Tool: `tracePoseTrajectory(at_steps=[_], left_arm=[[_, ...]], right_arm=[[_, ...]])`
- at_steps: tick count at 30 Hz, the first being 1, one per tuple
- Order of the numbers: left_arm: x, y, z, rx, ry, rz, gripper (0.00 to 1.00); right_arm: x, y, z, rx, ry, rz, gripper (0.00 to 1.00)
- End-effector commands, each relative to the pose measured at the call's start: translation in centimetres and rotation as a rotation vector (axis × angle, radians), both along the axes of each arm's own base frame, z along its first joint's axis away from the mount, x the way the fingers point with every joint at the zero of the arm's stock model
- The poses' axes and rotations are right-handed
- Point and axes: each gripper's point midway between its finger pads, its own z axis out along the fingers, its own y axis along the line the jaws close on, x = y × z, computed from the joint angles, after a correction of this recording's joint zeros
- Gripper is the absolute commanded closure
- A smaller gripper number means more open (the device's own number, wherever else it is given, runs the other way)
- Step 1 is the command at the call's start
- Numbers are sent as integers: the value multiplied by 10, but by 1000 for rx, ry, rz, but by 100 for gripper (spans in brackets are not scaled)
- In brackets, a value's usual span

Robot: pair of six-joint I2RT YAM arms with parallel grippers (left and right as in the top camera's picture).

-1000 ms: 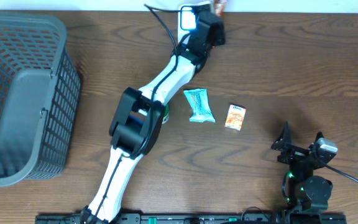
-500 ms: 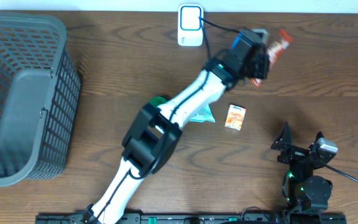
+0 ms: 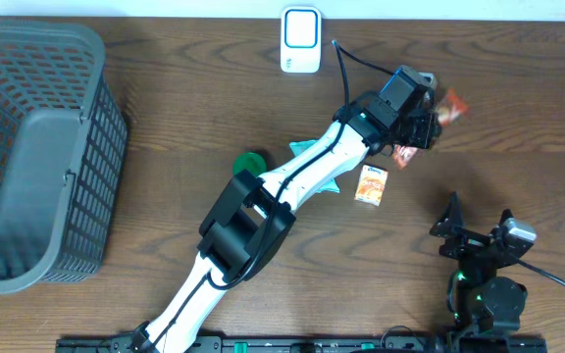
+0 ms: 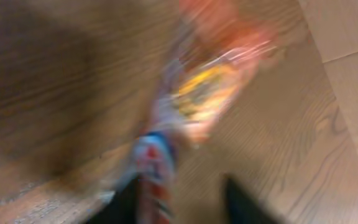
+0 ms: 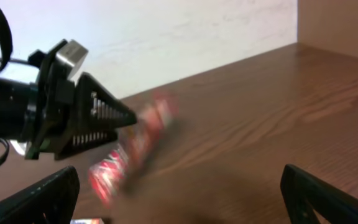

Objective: Scan the item barcode
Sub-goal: 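Carry the bar right and release it on the table beside Kleenex, then grasp the Top bar with right gripper while left arm withdraws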

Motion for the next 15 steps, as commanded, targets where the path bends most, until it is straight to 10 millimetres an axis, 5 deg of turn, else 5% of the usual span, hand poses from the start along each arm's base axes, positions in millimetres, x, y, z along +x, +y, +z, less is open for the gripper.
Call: tracePoseTrajectory(at_steps=[1,9,12,15], left_arm=[[-13,-6,-2,-34,45,-74,4],[-62,-38,27,-176,59,-316,1],[-53,-28,46,-185,22,-312,2],[-25,6,85,-186,-63,-275,2]], right_arm=[[-12,-3,46,13,-61,-22,1],[-53,-1,74,49,77,-27,1],[-59,1,74,51,113,-18,1],[-57,14,71,86,120,55,1]])
